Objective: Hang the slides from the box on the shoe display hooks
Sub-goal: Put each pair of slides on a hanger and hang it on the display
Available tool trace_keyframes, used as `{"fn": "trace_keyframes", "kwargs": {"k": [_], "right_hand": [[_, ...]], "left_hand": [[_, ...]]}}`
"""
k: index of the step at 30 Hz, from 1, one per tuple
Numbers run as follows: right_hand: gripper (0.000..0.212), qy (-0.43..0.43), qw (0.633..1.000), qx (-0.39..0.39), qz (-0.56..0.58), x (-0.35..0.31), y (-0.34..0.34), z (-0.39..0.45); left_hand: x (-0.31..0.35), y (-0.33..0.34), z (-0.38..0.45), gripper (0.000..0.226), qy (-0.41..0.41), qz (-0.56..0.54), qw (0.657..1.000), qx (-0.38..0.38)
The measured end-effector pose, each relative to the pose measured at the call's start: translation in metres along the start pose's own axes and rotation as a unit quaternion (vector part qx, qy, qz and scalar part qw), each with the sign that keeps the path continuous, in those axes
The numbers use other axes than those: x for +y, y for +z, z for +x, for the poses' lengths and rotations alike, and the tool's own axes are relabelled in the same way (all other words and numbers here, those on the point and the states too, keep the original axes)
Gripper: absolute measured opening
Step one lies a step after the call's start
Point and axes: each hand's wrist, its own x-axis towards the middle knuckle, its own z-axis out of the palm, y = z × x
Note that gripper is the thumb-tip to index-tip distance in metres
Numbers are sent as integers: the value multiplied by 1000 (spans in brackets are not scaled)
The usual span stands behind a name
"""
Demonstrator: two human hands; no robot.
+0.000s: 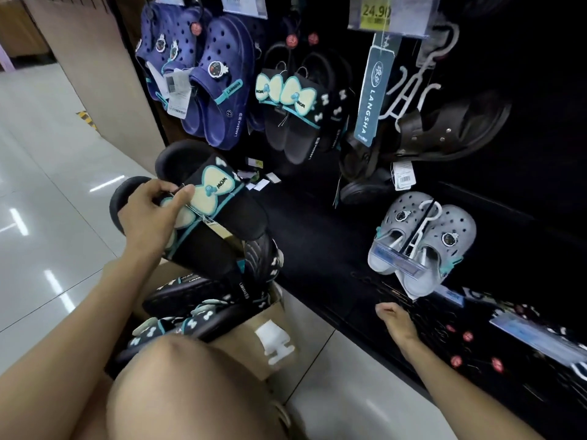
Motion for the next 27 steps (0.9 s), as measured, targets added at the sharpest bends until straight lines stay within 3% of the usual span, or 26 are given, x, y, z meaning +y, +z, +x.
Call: {"fn": "trace_keyframes", "kwargs": {"k": [8,16,21,27], "right_hand": [[24,41,997,47,-53,41,-12,10],[52,106,989,-16,-104,64,-17,18],[54,103,987,-40,-117,72,-12,17],[52,86,987,-56,-126,69,-5,18]], "left_hand": [[14,39,-30,29,40,24,996,-77],[11,48,-55,31,-7,-22,988,-152],[15,49,-65,43,-28,-31,979,-198],[7,48,-68,42,-13,9,976,-219]]}}
